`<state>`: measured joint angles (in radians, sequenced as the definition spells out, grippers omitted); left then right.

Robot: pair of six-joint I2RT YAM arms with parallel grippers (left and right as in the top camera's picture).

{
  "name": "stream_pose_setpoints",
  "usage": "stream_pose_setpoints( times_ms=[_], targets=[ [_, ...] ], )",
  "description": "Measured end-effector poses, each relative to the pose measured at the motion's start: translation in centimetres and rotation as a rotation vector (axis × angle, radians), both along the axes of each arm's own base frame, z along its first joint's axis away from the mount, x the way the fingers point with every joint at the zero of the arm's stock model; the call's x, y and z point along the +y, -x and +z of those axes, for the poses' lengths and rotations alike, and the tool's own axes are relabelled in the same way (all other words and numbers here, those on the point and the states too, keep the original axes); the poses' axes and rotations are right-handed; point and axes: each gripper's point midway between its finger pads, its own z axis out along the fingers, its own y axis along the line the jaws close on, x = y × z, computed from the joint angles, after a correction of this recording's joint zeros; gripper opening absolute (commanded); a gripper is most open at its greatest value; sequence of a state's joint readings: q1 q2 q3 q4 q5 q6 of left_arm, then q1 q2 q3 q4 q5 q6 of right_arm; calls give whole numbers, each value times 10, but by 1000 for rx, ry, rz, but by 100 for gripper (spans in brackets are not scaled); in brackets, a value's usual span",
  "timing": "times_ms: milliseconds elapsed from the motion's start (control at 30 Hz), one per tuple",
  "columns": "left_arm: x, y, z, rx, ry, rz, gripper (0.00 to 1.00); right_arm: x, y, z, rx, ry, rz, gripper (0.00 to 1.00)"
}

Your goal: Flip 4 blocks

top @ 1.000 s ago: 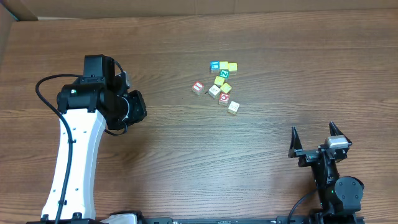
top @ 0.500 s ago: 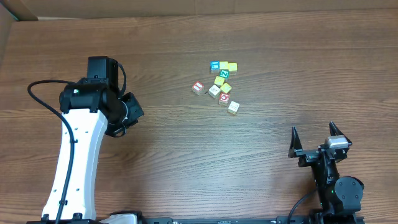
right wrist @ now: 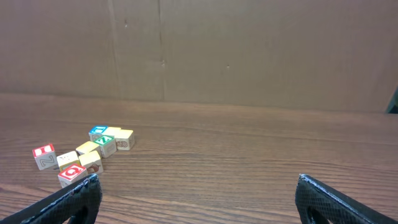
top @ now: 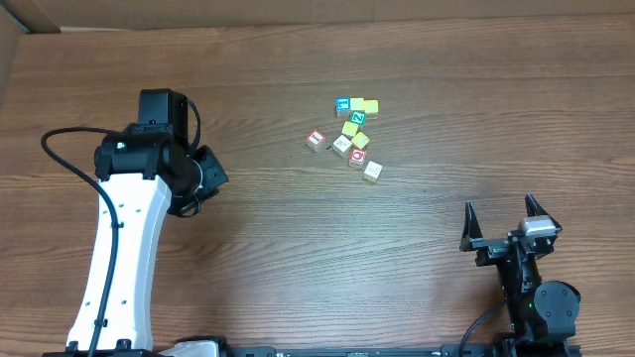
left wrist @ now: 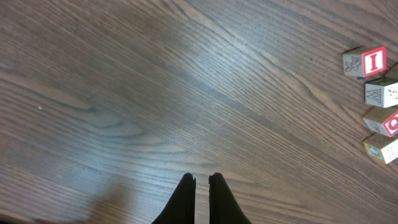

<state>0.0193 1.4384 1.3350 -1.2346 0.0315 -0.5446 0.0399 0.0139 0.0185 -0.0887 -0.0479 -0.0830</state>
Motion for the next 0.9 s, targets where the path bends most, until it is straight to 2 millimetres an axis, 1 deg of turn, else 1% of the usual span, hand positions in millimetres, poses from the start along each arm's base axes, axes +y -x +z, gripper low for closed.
stream_pose_setpoints(
  times_ms=[333,500,667,800,900],
  targets=[
    [0,-10,3,-45,-24,-78,4,0,0,0,0,0,0,100],
    [-11,-15,3,-62,-34,-156,4,0,0,0,0,0,0,100],
    [-32,-20,-9,-37,-35,-239,4,0,0,0,0,0,0,100],
    [-50,-25,-26,4,-34,-293,4,0,0,0,0,-1,0,100],
    [-59,-29,-38,29,-33,-319,4,0,0,0,0,0,0,100]
  ],
)
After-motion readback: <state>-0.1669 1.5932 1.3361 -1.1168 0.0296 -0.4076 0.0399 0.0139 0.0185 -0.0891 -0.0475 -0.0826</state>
